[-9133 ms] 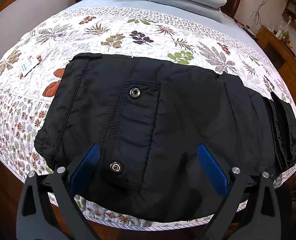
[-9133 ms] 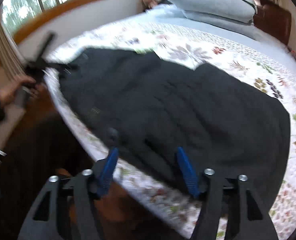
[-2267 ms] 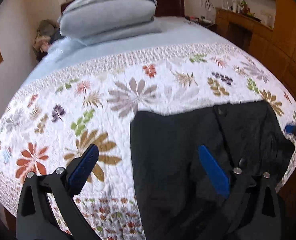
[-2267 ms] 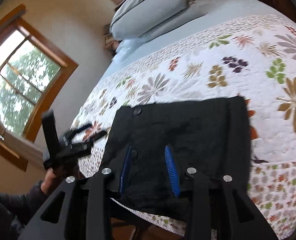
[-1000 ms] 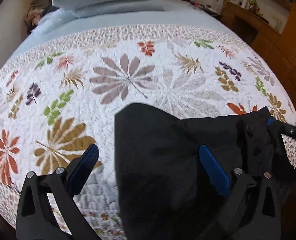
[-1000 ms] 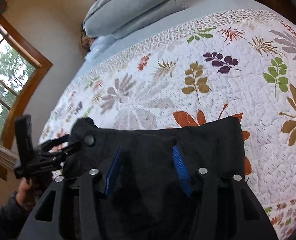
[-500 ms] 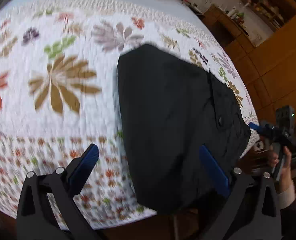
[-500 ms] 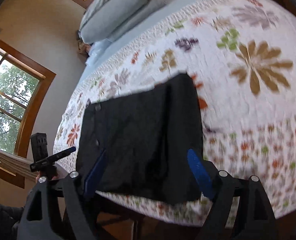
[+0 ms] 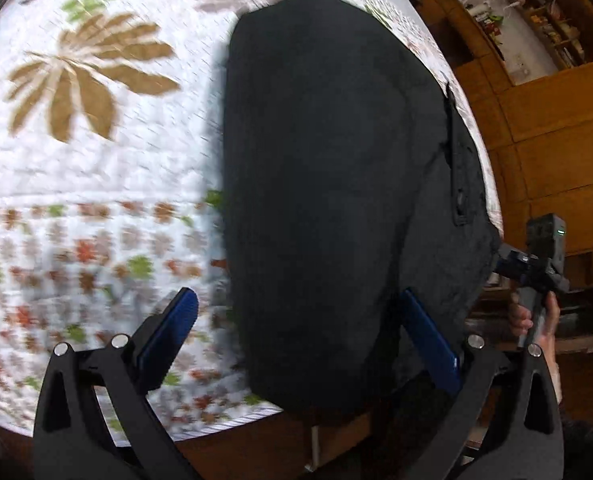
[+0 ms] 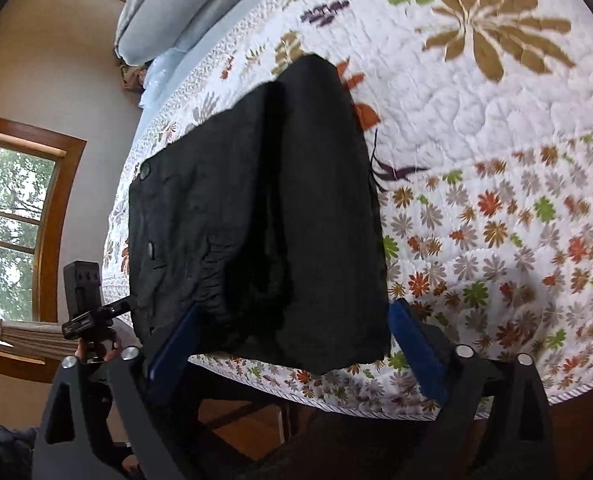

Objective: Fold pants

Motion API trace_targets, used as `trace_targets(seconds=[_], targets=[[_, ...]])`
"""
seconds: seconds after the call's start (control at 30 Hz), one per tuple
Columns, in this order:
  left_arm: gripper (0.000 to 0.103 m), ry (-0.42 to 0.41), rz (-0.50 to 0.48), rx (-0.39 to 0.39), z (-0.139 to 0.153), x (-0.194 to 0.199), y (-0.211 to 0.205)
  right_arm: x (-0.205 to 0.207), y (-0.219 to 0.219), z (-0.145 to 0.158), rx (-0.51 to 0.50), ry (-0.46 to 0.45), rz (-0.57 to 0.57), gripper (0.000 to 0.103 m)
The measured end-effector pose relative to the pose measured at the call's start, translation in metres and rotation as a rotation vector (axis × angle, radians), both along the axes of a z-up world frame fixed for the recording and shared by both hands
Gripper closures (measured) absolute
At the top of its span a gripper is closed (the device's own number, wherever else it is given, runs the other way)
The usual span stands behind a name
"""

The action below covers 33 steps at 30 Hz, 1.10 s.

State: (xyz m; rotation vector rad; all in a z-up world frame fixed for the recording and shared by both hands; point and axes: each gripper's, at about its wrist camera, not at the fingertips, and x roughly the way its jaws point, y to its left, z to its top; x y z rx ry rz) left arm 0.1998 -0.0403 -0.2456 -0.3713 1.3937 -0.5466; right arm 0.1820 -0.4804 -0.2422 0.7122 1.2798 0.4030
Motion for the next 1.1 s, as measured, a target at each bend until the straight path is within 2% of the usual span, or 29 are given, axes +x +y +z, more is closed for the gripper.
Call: trace_targets(seconds=[0.1,0.37,0.67,0.83,0.97,1.03,1.1], targets=[[0.003,0.029,-0.037,-0.032,-0.006,0.003,-0.015,0.004,0.001,-0.006,0.064,0.022,0.005,0.003],[0.003,0.076,-0.026,-0.050,-0.016,0.013,-0.025,0.017,0.008,-0.016,0.084,0.069,0.066,0.003],[0.003,0.081,-0.025,-0.051,-0.015,0.022,-0.038,0.021,0.014,-0.016,0.097,0.079,0.080,0.003],[0.003,0.080,-0.037,-0.067,-0.016,0.020,-0.024,0.026,0.018,-0.020,0.067,0.091,0.103,0.003],[0.004,0.080,-0.036,-0.074,-0.015,0.019,-0.026,0.027,0.027,-0.019,0.030,0.062,0.134,0.003],[0.004,0.085,-0.023,-0.082,-0.014,0.020,-0.026,0.024,0.029,-0.014,0.014,0.038,0.145,0.009],[0.004,0.082,-0.019,-0.077,-0.014,0.020,-0.029,0.021,0.026,-0.009,0.013,0.018,0.145,0.020]])
